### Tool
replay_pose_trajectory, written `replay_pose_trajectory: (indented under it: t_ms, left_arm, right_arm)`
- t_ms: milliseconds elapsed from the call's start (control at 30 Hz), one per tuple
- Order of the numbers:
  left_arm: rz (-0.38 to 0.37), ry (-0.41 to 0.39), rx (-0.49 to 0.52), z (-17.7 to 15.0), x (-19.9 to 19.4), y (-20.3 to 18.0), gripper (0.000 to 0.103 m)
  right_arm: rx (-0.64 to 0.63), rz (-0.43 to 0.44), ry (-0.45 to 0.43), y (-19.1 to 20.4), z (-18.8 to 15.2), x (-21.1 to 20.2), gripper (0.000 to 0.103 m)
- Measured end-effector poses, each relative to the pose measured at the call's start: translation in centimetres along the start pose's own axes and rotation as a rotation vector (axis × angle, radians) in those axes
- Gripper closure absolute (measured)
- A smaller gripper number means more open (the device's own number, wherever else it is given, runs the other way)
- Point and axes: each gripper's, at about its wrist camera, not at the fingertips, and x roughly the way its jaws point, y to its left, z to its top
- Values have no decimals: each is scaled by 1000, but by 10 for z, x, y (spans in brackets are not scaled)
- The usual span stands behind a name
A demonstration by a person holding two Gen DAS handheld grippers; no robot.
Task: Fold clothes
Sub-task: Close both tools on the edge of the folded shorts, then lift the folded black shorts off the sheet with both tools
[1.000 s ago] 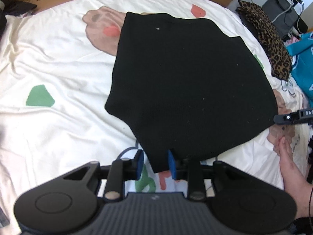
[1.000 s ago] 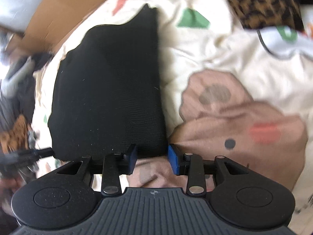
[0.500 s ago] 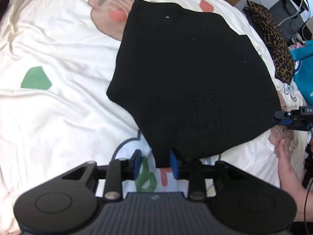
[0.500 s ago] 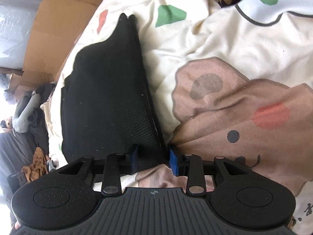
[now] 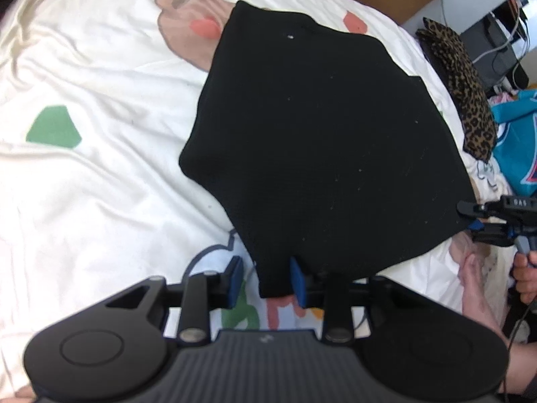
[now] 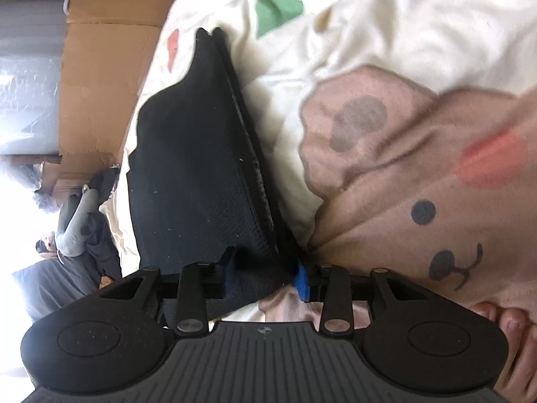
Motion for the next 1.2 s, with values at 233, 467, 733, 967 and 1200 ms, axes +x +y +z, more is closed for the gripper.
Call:
replay_pose_trajectory:
  t_ms: [233,467,733,967,1200]
  left_arm:
    - [-45,-1,-43,1,-5,8,93]
    - [-43,29,-37,-35,10,-33,96]
    - [-57,92,-70,-29,28,-56,97]
    - [-64,144,-40,-32,44,-84,98]
    - [-104,183,-33,-43,59,-113,98]
  right_arm:
    - [-84,-3,-29,19,2,-13,93]
    - [-135,-25,-52,31,9,-23,94]
    - [-174,-57,-83,42,23,-32,94]
    - [-208,-89,-121,46,40,-38,94]
    - [-220,-110,-177,48,62,-46,94]
